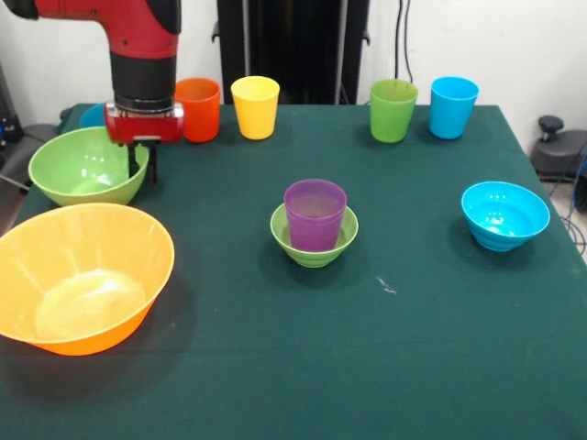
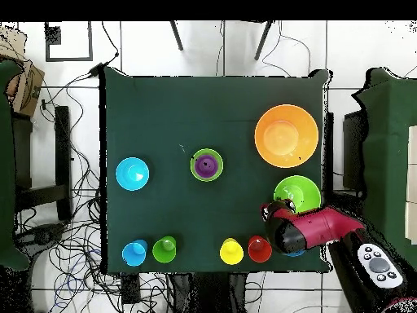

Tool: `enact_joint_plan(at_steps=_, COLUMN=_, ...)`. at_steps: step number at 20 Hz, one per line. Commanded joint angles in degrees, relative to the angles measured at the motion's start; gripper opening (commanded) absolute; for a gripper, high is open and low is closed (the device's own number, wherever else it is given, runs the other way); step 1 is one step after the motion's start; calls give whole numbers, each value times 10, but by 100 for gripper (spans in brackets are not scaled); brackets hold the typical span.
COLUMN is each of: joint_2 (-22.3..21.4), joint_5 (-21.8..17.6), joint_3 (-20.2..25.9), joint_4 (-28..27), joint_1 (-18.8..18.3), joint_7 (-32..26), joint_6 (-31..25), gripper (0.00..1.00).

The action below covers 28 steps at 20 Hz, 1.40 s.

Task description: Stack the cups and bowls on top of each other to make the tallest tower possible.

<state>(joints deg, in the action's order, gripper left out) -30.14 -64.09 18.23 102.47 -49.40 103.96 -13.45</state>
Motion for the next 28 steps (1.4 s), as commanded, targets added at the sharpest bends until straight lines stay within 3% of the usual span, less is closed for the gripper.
enact_joint_plan(at_steps=1, joint_2=25, joint_5=-8, joint_3=-31, joint_4=-6, joint_1=29, joint_7=47, joint_6=28, gripper=0)
enact_joint_plan(at_steps=12, joint_2=16, joint_5=40, joint_3=21, joint_4=4, joint_1=-8, joint_7=-25, joint_6=-20, gripper=0)
enact_joint_plan(at_steps=23, joint_2=-115, joint_5=113, joint_3=22, joint_4=75, joint_1=6, joint_7=-53, joint_6=-83, gripper=0)
enact_joint_plan(at_steps=28, joint_2=-144, joint_5=131, joint_3=20, joint_4=89, joint_1=9, joint_7=-59, joint_6=-97, gripper=0)
